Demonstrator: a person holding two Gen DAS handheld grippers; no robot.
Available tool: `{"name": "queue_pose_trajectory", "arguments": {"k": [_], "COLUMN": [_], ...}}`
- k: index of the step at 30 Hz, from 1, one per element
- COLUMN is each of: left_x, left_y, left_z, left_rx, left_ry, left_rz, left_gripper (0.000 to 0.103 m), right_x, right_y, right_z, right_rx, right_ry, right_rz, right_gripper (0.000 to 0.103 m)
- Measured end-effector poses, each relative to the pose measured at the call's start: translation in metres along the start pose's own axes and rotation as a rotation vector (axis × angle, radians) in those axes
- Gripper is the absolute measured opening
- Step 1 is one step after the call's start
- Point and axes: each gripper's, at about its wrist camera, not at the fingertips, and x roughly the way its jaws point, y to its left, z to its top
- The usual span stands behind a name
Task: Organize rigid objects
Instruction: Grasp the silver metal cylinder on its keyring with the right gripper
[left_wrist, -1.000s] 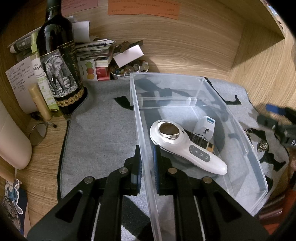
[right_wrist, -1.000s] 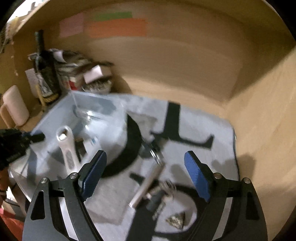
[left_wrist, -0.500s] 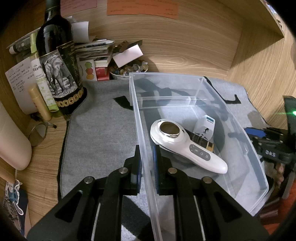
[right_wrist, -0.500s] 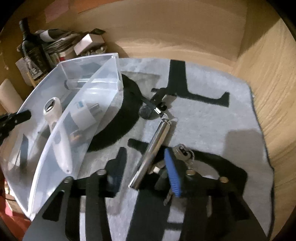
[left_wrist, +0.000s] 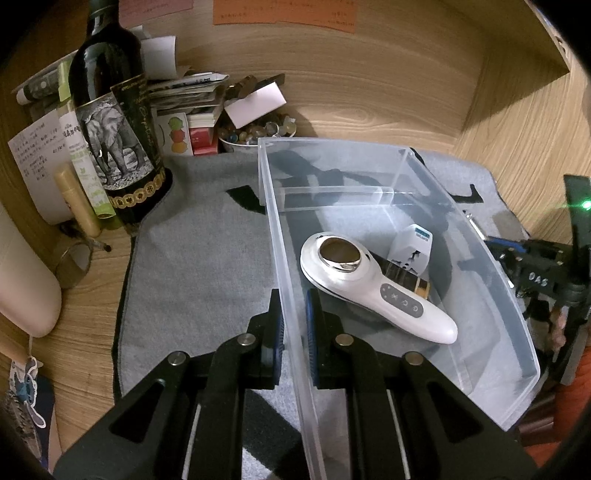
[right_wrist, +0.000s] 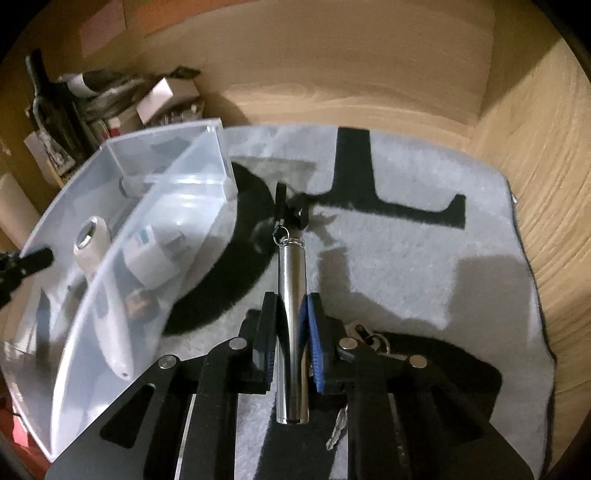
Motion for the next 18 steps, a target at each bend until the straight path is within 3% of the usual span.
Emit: {"name": "queue_pose_trajectory", "arguments": {"k": [18], "left_x": [0.001], "left_y": [0.0], "left_z": [0.002], "left_rx": [0.003], "left_ry": [0.002], "left_rz": [0.008], "left_gripper": [0.011], "right_x": [-0.083], "right_y": [0.042], "right_z": [0.036], "right_rx": [-0.102], "right_ry": [-0.276], "right_rz": [0.062], "right_gripper": [0.014]}}
